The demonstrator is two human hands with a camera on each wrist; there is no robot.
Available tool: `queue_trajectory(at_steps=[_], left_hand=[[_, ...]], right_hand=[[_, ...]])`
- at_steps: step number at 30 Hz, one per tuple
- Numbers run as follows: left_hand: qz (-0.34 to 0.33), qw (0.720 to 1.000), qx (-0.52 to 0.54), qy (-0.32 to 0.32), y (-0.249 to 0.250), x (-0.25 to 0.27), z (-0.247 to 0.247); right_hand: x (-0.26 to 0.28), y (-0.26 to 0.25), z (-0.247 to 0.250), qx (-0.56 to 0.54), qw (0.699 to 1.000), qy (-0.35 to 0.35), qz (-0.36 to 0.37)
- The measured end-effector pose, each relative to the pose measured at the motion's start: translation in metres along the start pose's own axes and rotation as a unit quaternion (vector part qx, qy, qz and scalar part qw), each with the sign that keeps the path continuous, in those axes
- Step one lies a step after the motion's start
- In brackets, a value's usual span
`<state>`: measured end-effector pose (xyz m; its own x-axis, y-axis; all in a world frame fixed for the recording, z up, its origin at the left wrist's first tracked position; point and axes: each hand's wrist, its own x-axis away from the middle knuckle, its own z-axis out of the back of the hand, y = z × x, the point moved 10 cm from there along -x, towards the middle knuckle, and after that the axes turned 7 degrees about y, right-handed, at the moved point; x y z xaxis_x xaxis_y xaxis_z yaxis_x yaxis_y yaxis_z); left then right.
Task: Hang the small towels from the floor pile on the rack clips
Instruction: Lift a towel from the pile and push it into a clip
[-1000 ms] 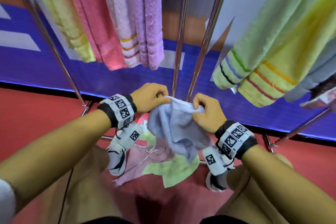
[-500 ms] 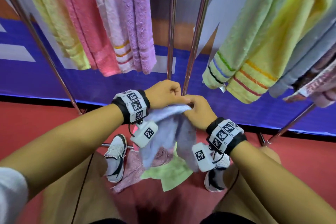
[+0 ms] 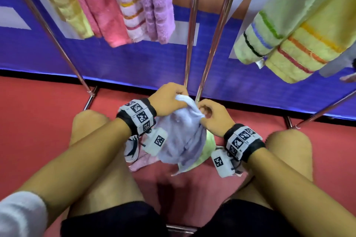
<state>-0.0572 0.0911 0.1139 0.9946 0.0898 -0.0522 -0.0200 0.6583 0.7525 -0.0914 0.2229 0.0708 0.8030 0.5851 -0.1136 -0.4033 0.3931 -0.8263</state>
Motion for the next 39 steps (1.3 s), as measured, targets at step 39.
queue_trajectory(at_steps=[39], left_hand=[[0.113, 0.968, 0.221, 0.037, -0.055, 0.039, -0.065]], right_hand=[[0.028, 0.013, -0.010, 0.056, 0.994, 0.083, 0.033]])
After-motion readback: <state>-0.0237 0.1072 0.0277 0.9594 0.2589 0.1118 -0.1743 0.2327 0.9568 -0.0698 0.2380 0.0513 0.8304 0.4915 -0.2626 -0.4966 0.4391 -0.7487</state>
